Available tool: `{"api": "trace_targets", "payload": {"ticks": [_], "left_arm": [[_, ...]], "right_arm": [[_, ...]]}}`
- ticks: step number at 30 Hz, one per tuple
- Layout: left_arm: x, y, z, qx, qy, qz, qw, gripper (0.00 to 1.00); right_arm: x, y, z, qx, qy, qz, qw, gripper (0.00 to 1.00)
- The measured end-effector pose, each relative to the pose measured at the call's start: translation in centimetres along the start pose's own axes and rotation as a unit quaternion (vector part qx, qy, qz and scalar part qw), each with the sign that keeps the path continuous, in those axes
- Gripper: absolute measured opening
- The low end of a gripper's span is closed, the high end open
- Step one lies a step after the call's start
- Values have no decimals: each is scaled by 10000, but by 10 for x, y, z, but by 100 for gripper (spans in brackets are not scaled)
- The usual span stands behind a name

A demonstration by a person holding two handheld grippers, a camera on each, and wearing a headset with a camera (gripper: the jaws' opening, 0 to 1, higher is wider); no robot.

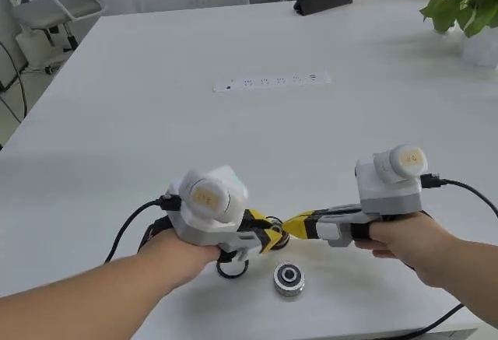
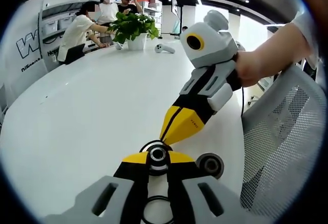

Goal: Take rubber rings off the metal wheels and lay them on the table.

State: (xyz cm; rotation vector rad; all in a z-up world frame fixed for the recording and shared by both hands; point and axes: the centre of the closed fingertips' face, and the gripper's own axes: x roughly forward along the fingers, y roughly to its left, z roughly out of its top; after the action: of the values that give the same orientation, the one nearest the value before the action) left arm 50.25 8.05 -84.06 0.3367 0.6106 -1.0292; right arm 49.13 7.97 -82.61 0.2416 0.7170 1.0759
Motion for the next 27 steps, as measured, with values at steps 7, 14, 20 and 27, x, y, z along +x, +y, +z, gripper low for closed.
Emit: {"api": "trace_targets", "payload": {"ticks": [7, 14, 20, 27], "left_arm": [[-4, -1, 2, -11, 21, -84, 10000, 10], [-15, -3, 10, -25, -152, -149, 9998, 14], [-27, -2, 9, 78, -222, -138, 9996, 15], [-41, 1, 14, 39, -345, -112, 9993, 20]], "right_arm": [[-2, 0, 0, 53, -7, -3, 10000, 0], [-3, -1, 3, 129, -64, 40, 9999, 0], [-5, -3, 4, 179, -110, 66, 9998, 0], [-7, -3, 9, 258, -210, 124, 9994, 0]]}}
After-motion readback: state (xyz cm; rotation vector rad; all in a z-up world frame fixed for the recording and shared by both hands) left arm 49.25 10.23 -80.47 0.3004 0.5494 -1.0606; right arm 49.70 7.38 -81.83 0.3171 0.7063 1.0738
